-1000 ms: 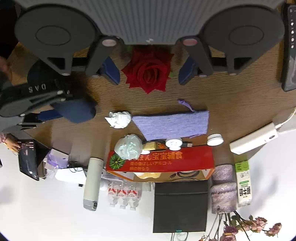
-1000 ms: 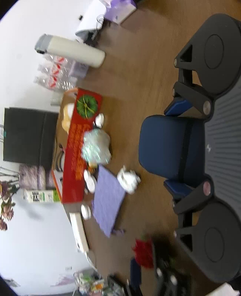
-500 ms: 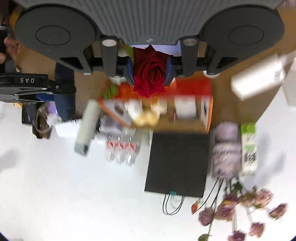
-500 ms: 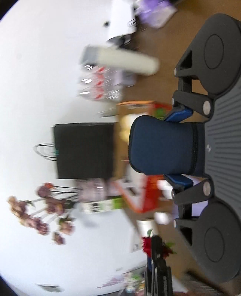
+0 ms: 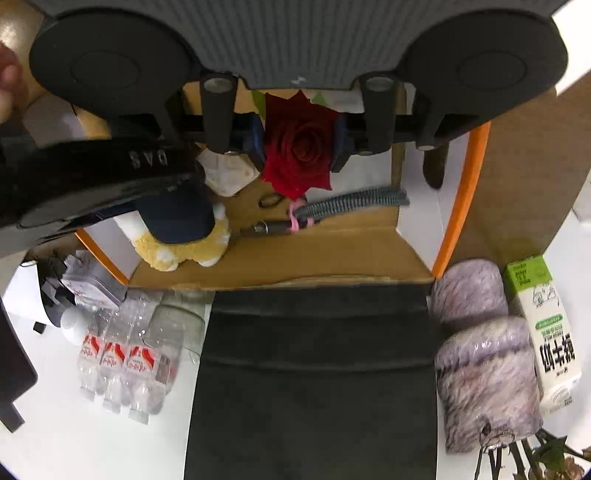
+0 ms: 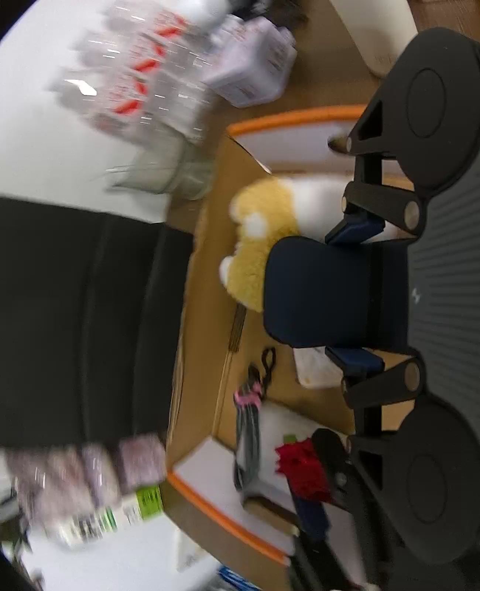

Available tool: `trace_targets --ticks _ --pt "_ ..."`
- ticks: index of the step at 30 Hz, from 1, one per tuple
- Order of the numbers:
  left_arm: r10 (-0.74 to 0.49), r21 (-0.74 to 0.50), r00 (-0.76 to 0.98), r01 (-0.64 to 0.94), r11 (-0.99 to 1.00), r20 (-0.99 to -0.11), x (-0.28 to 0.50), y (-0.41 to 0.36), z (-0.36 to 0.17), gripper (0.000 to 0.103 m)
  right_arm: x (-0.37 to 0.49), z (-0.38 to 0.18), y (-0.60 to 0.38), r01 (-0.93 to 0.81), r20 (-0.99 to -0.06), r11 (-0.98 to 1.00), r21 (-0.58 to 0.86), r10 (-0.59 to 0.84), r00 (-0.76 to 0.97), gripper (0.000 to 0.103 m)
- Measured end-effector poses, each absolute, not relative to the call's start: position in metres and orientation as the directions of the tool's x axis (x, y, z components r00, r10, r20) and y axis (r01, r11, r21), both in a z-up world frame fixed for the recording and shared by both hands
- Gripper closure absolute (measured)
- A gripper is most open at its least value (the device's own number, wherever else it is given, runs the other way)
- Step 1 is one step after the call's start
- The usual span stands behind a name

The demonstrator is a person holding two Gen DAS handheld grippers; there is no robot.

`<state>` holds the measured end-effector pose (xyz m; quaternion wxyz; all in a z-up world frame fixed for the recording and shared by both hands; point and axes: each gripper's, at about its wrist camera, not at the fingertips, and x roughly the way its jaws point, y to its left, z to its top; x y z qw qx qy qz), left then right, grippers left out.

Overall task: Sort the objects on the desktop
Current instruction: 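Carry pouch and rose into the red box and open both tools, then withdraw both tools from the red box back over the table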

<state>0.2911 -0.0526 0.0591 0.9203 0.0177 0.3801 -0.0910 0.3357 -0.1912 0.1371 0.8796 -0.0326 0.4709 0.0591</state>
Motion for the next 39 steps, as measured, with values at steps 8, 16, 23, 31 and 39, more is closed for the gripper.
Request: trace_targets --ticks 8,16,23,31,39 --pt "-0.185 -0.055 0.678 0.209 0.976 -0.712 0.294 -0.046 0.055 0.023 0.331 0.132 -0.215 -0.124 -0.845 0.99 0.066 0.122 0.52 0.039" --pt "-0.23 -0.096 0.697 0.226 0.969 -0.679 0.268 -0.026 0.106 0.019 0.303 0.184 -0.222 -0.079 -0.769 0.992 0.096 0.124 0.627 0.021" --pt "-0.153 -0.069 0.81 0.139 0.988 -0.566 0.158 -0.013 0.137 0.0 0.192 0.218 -0.224 -0.167 -0.604 0.981 0.1 0.193 0.773 0.006" --pt "-0.165 -0.08 0.851 0.144 0.986 -0.498 0.015 -0.005 0.07 0.0 0.04 0.146 -0.234 -0.134 -0.527 0.988 0.077 0.155 0.835 0.007" --pt "-0.067 0.009 0.874 0.081 0.997 -0.481 -0.069 0.001 0.025 0.0 -0.044 0.095 -0.245 -0.112 -0.533 0.983 0.148 0.175 0.828 0.007"
